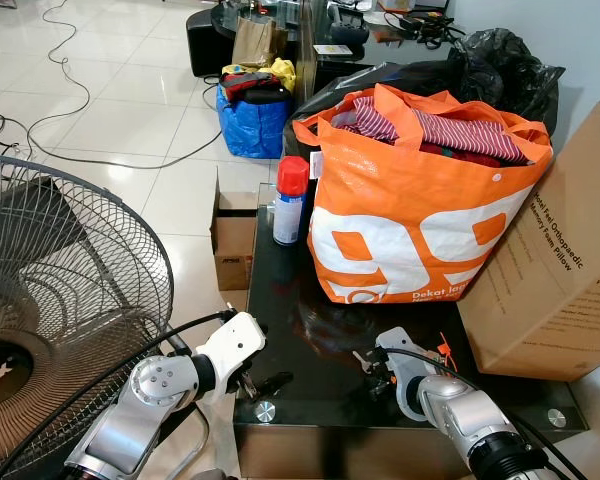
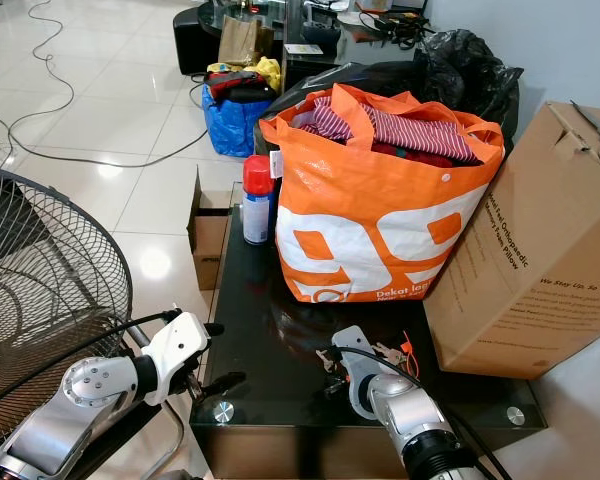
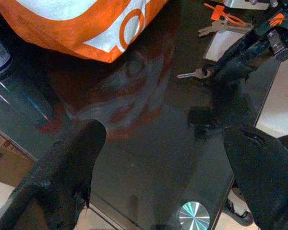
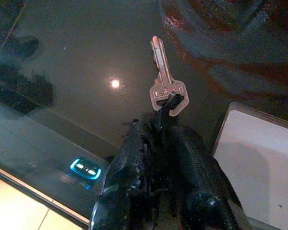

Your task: Hang keys on a hook

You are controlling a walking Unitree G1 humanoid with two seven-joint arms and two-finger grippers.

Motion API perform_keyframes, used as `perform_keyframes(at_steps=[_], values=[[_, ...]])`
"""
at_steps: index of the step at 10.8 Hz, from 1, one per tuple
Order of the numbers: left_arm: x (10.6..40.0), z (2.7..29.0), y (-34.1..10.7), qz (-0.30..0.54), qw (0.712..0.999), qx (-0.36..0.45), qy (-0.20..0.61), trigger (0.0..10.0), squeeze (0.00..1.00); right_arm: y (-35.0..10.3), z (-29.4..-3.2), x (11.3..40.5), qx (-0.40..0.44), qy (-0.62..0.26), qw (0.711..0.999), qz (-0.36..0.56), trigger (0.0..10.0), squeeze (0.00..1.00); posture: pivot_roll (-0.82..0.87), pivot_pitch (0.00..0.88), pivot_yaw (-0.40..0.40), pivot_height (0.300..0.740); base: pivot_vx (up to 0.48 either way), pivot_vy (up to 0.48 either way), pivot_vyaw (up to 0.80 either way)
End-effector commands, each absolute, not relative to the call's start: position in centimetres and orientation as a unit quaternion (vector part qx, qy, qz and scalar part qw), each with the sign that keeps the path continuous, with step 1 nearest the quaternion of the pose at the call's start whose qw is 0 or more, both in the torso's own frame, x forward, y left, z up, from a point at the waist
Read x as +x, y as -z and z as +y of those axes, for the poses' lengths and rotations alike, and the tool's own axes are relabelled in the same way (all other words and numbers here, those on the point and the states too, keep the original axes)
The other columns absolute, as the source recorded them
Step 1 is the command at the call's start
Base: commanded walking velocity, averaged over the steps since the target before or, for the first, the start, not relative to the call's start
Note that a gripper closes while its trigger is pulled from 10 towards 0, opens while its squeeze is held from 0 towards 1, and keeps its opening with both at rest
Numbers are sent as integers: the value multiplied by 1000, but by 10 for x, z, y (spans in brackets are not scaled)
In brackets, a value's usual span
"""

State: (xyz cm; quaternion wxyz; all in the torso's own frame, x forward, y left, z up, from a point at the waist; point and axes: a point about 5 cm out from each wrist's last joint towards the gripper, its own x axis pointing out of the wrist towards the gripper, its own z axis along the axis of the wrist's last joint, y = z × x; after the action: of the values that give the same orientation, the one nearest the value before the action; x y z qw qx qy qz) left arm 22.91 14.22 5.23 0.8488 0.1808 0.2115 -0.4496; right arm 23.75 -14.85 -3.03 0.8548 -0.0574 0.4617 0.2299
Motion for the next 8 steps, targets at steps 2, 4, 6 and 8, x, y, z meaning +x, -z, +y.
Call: perform_keyframes(at_steps=[2,4,6,8], values=[[230,143,-51,214,846,186,451,10000,0,30,-152,239,-54,-221,855,465,0,0,-91,0,-88,740,0,0,0],[231,143,-52,212,846,189,451,10000,0,30,-153,239,-52,-220,858,462,0,0,-91,0,-86,740,0,0,0],[231,142,-52,211,846,190,451,10000,0,25,-150,243,-39,-228,872,432,0,0,-89,0,-86,740,0,0,0],[233,145,-54,202,854,196,437,10000,0,4,-147,248,-13,-269,894,358,0,0,-79,0,-90,740,0,0,0]])
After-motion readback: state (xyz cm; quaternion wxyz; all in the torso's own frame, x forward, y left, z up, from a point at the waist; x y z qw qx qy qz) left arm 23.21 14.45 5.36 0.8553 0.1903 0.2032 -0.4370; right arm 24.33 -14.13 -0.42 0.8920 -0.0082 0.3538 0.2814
